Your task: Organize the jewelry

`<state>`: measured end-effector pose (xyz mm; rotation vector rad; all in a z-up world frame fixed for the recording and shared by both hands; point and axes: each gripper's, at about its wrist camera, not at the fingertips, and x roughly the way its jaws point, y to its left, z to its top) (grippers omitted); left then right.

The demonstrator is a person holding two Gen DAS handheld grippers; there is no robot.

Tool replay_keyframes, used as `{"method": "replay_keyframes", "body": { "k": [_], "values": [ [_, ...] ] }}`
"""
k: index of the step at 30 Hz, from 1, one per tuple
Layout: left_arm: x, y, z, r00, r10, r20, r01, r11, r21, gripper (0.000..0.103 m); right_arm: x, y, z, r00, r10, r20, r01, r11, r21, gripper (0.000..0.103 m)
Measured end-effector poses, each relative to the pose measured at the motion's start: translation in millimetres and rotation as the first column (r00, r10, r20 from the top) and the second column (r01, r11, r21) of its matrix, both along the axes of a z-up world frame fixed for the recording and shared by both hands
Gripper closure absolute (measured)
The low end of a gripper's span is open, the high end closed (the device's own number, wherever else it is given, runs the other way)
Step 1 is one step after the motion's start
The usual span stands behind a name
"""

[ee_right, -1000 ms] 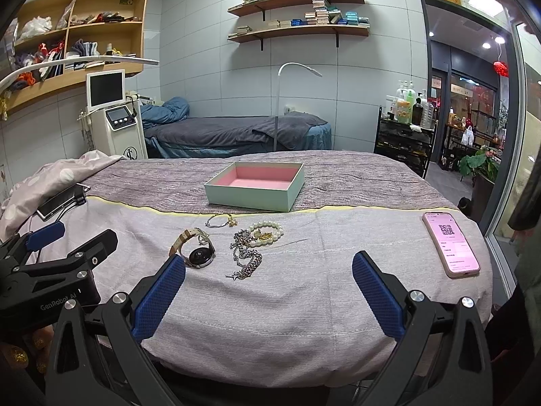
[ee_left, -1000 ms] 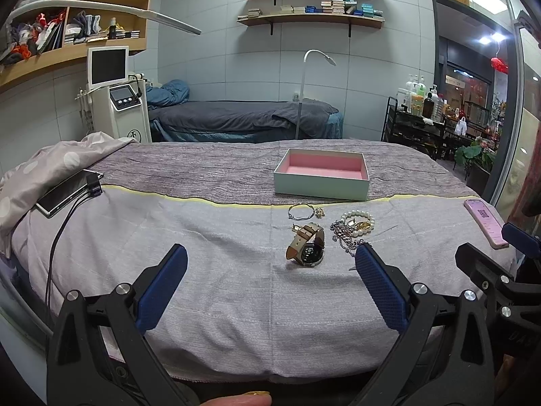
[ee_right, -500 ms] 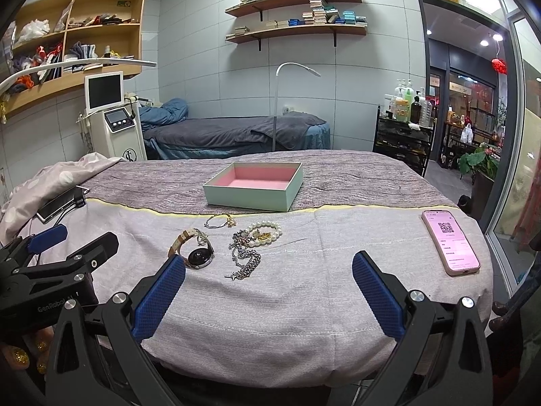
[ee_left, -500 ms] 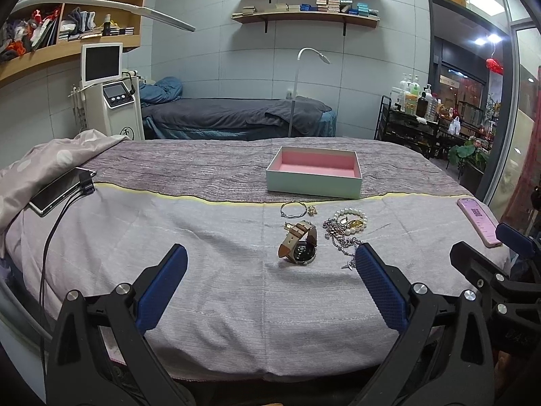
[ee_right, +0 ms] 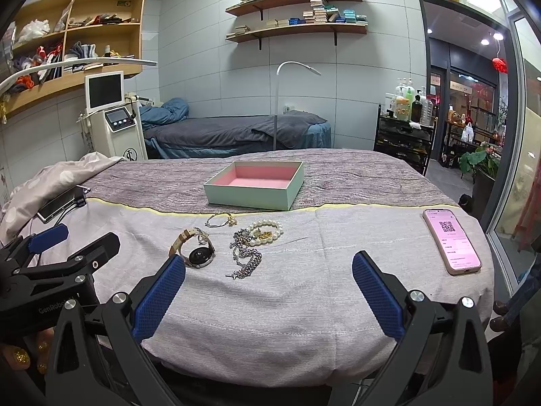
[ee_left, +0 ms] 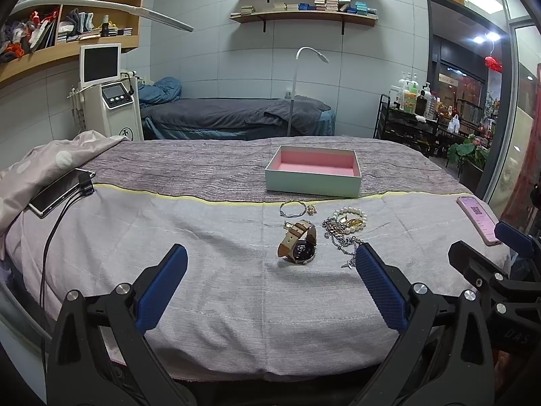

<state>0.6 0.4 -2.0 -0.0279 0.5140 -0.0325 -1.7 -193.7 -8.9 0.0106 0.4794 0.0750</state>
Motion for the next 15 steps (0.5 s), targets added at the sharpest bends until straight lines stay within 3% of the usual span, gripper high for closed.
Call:
{"method": "replay_keyframes", "body": {
  "k": [15],
  "values": [
    [0.5, 1.7, 2.7, 1.000, 0.014, 0.012, -0.014, 1.000, 0.004, 0.005, 0.0, -2.5, 2.9, 1.000, -0.008, 0.008, 0.008, 1.000, -0.005, 0.006]
  ]
}}
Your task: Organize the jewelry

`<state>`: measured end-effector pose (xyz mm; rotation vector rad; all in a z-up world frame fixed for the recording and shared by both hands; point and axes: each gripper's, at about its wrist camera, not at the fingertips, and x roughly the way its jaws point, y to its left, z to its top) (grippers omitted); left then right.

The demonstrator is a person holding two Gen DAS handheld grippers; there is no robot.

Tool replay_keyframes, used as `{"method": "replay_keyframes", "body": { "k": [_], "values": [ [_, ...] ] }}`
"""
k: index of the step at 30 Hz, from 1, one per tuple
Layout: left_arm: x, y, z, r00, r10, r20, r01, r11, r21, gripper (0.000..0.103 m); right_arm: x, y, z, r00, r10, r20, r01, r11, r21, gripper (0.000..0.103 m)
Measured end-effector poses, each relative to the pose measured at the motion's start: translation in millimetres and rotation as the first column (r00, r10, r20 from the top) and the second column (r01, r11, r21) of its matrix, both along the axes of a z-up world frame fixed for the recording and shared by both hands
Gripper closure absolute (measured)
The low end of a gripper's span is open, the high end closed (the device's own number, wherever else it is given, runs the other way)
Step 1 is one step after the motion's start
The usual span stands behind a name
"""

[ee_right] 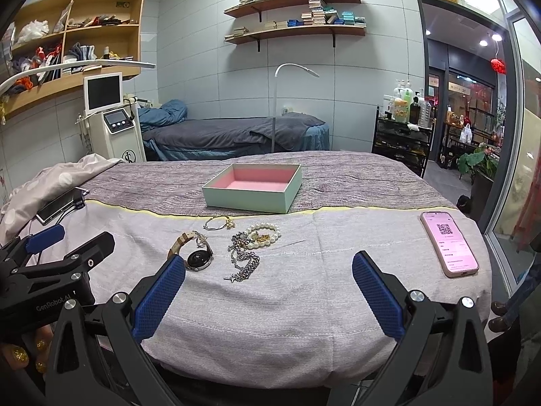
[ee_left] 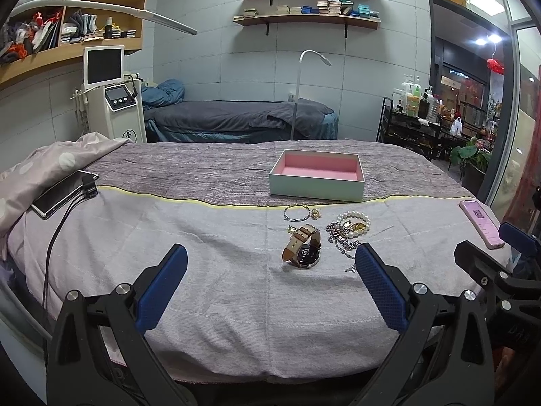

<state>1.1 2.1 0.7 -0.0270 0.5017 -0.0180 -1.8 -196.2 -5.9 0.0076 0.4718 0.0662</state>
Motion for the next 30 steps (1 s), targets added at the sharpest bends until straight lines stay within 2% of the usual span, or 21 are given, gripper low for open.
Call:
{"method": "replay_keyframes", "body": {
  "k": [30],
  "values": [
    [7.3, 4.2, -9.0, 1.000, 0.006, -0.024, -0.006, 1.000, 0.001, 0.005, 9.9, -0.5, -6.2, 1.000, 0.001, -0.021, -0.001, 1.000, 0.001, 0.006]
  ]
}}
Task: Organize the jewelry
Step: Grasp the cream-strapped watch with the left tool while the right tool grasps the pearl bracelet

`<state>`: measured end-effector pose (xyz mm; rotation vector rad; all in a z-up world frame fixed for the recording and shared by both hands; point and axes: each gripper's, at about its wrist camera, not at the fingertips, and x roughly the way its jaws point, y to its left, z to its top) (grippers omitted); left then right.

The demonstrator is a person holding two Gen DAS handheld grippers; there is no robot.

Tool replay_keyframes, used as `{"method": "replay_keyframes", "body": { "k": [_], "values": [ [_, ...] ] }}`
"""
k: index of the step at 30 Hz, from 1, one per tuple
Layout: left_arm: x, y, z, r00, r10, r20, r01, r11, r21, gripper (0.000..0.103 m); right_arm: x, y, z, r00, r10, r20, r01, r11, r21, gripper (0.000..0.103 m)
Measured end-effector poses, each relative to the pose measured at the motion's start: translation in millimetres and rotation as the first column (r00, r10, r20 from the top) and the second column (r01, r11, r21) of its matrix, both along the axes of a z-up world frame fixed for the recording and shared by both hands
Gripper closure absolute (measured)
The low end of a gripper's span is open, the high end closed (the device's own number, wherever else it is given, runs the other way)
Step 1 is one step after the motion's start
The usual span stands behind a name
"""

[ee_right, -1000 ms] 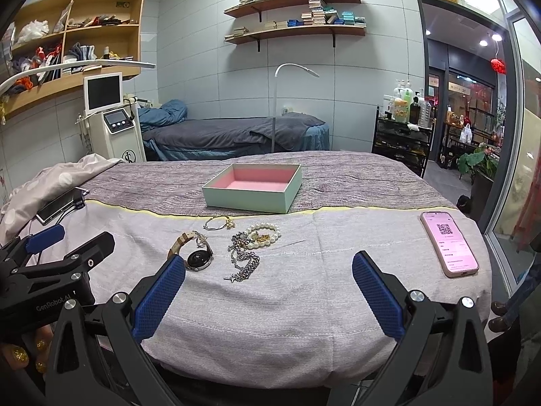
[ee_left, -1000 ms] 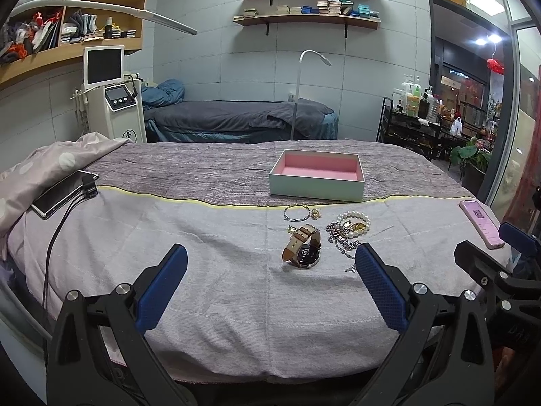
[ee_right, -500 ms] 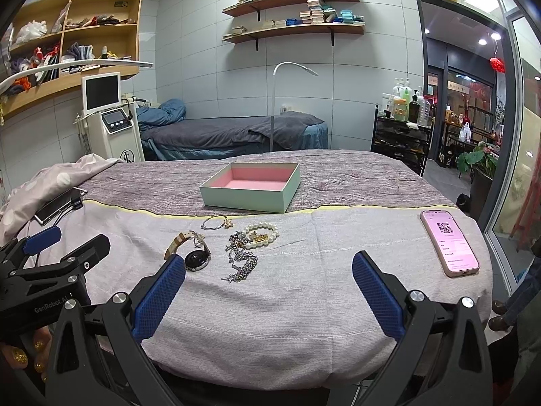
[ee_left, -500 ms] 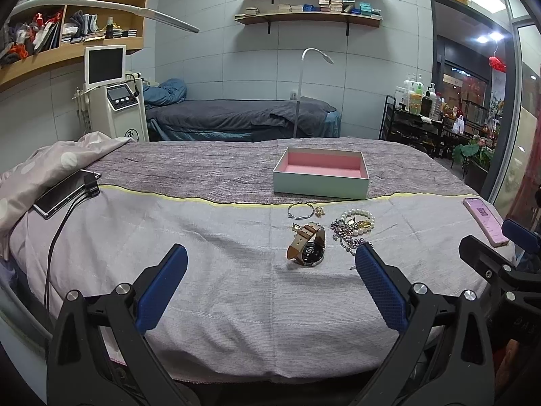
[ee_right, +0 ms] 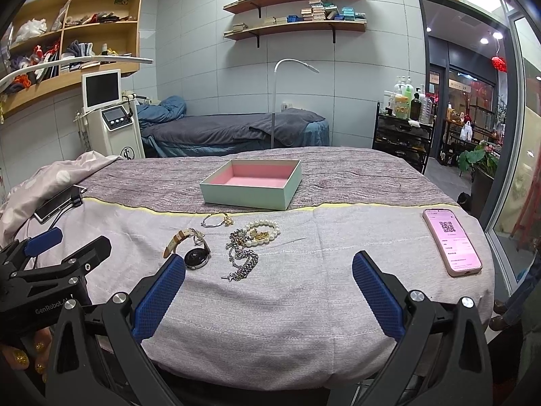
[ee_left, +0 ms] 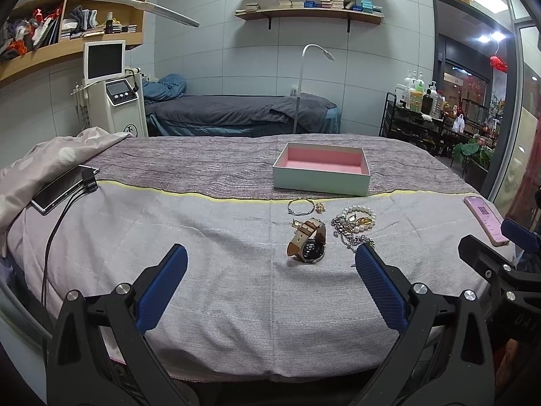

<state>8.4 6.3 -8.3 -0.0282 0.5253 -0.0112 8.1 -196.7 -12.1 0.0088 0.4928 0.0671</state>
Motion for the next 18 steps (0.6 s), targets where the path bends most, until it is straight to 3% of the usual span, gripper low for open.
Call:
{"method": "replay_keyframes", "body": {
  "k": [6, 18],
  "values": [
    [7, 2, -7, 0.999, -0.030, -0.020, 0.030, 1.000, -0.007, 0.005, 7, -1, -4, 1.000, 0.005, -0.012, -0.006, 1.000, -0.005, 0.006],
    [79, 8, -47, 0.975, -0.144, -0.167, 0.144, 0.990, -0.014, 0.005, 85, -17, -40, 0.973, 0.116, -0.198, -0.113, 0.993, 0.030, 0.006]
  ]
}}
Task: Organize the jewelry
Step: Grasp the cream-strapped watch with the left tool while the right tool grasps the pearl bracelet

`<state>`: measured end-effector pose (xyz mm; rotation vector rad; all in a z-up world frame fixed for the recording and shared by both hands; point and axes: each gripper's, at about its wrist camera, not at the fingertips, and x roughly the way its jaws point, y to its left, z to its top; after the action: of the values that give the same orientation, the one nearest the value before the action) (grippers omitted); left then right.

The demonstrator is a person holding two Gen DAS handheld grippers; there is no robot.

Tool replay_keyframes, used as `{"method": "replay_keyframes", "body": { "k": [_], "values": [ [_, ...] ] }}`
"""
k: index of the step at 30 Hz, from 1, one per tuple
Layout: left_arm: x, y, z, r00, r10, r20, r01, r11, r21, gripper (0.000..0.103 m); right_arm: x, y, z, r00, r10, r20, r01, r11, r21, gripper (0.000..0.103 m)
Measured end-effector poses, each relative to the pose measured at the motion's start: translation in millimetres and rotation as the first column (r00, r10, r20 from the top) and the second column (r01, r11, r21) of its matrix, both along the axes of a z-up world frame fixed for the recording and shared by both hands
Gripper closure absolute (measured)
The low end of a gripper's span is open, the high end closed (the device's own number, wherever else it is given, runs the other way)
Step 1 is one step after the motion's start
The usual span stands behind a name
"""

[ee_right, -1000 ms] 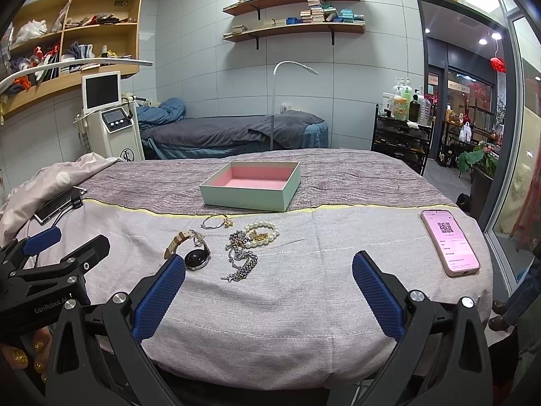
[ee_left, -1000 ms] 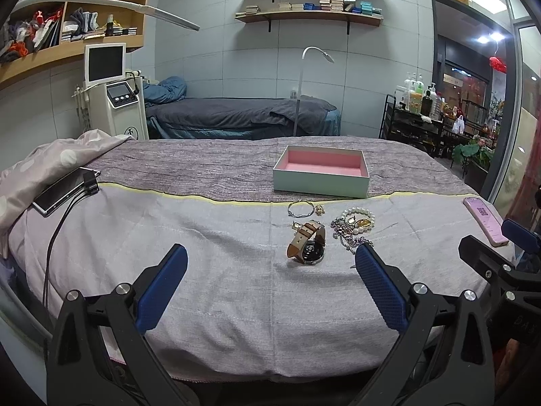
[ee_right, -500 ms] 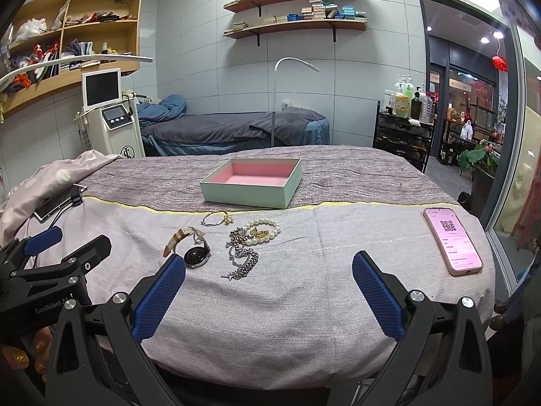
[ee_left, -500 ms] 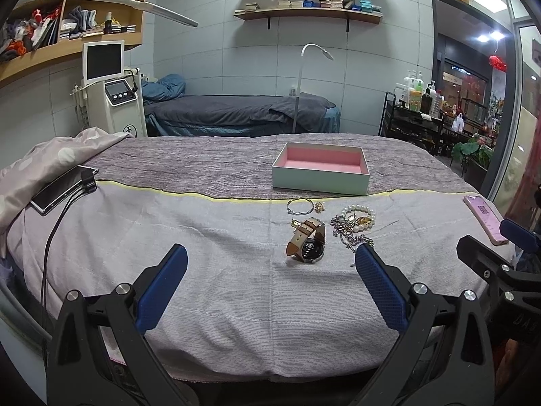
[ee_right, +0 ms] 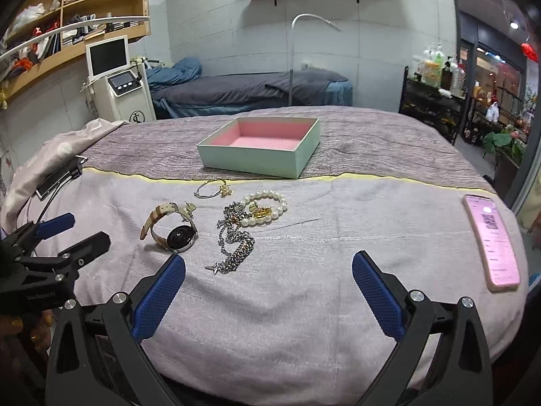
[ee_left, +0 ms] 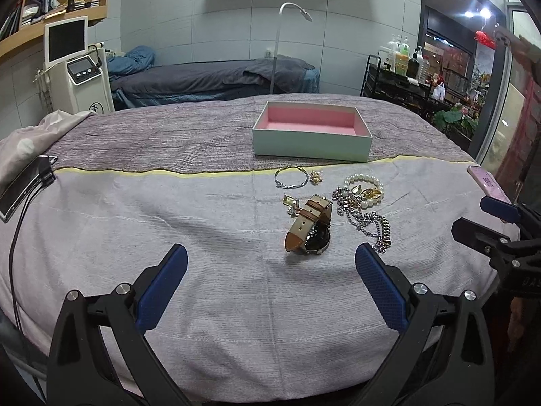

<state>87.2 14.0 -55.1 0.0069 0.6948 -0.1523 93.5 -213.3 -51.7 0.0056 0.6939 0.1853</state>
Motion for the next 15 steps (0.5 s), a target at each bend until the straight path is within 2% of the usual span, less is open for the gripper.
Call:
{"method": "replay_keyframes", "body": {
  "k": [3, 4, 5, 7, 13, 15],
  "values": [
    [19, -6, -9, 0.999, -0.034, -0.023, 0.035, 0.999, 0.029, 0.006, 22, -4, -4, 0.999, 0.005, -0.036, -0.005, 1.000, 0.007, 0.007],
    [25, -8, -11, 0.999, -0.042, -0.027, 0.043, 0.998, 0.036, 0.009, 29, -3, -4, 0.999, 0.003, -0.035, -0.003, 1.000, -0.008, 0.008],
    [32, -9, -14, 0.998, -0.060, -0.038, 0.061, 0.998, 0.033, 0.016, 37, -1, -5, 0.999, 0.006, -0.034, -0.007, 1.000, -0.028, 0.009],
    [45, -11, -19, 0.995, -0.072, -0.072, 0.074, 0.997, 0.030, 0.026, 53, 1, -7, 0.998, 0.019, -0.056, -0.021, 0.999, -0.044, 0.015],
    [66, -21, -28, 0.988, -0.122, -0.096, 0.127, 0.990, 0.053, 0.031, 102, 2, -20, 0.987, 0.058, -0.148, -0.063, 0.998, -0.025, 0.031],
    [72, -24, -32, 0.983, -0.140, -0.117, 0.147, 0.988, 0.053, 0.036, 117, 4, -24, 0.983, 0.065, -0.174, -0.072, 0.997, -0.037, 0.042]
  ]
}}
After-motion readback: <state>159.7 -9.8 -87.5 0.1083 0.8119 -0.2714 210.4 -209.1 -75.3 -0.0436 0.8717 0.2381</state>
